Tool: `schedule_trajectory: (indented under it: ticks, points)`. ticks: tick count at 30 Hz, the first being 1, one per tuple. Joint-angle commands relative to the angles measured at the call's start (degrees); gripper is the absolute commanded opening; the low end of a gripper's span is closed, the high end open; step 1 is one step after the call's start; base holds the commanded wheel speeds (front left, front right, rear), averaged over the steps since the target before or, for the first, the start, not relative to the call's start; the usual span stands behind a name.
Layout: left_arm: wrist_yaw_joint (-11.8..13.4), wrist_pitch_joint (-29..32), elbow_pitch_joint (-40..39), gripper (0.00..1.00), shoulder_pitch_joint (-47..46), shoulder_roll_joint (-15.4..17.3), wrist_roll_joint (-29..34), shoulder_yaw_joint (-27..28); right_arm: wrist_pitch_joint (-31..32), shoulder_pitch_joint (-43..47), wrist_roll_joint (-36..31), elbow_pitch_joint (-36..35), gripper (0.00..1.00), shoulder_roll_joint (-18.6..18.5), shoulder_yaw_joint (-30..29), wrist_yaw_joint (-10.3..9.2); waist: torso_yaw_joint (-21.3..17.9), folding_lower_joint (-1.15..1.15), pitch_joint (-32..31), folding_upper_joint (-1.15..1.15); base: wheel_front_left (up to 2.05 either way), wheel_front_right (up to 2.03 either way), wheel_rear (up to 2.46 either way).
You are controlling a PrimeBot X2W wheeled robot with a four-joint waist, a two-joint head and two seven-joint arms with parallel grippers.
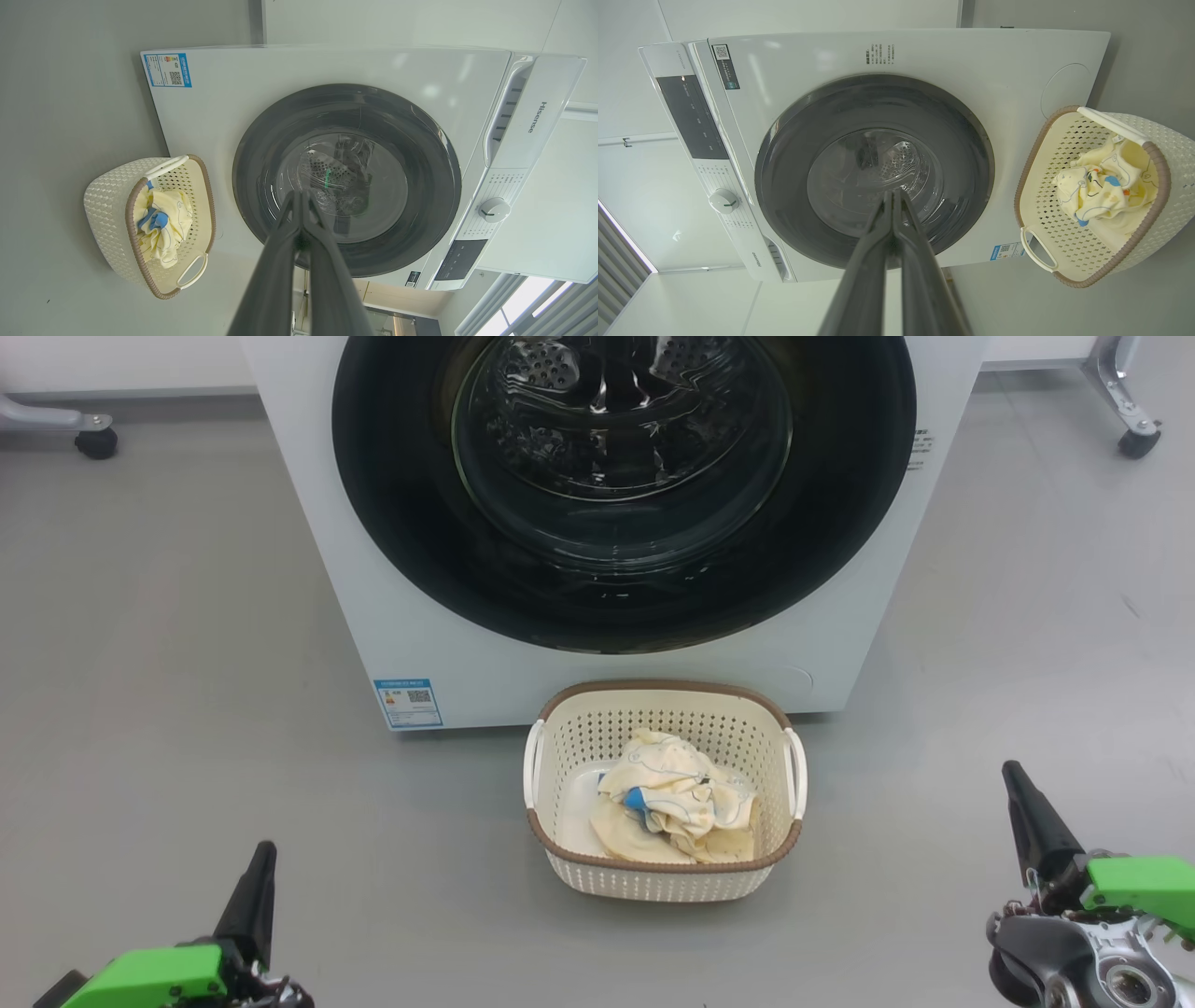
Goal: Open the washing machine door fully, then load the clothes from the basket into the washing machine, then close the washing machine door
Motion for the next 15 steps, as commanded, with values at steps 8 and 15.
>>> schedule_trajectory:
  ticks: [8, 15]
  points:
    - [-0.42, 0.45, -2.04, 0.00, -2.93, 0.60, 0.64, 2.02, 0.37, -3.26, -0.58, -1.78, 0.00, -0.46, 0.86, -0.05, 0.00, 0.00, 0.00, 0.00, 0.00, 0.00, 0.00]
    - [-0.42, 0.44, -2.04, 0.00, -2.93, 0.60, 0.63, 2.02, 0.37, -3.26, -0.57, -1.78, 0.00, -0.46, 0.86, -0.05, 0.00, 0.00, 0.00, 0.00, 0.00, 0.00, 0.00]
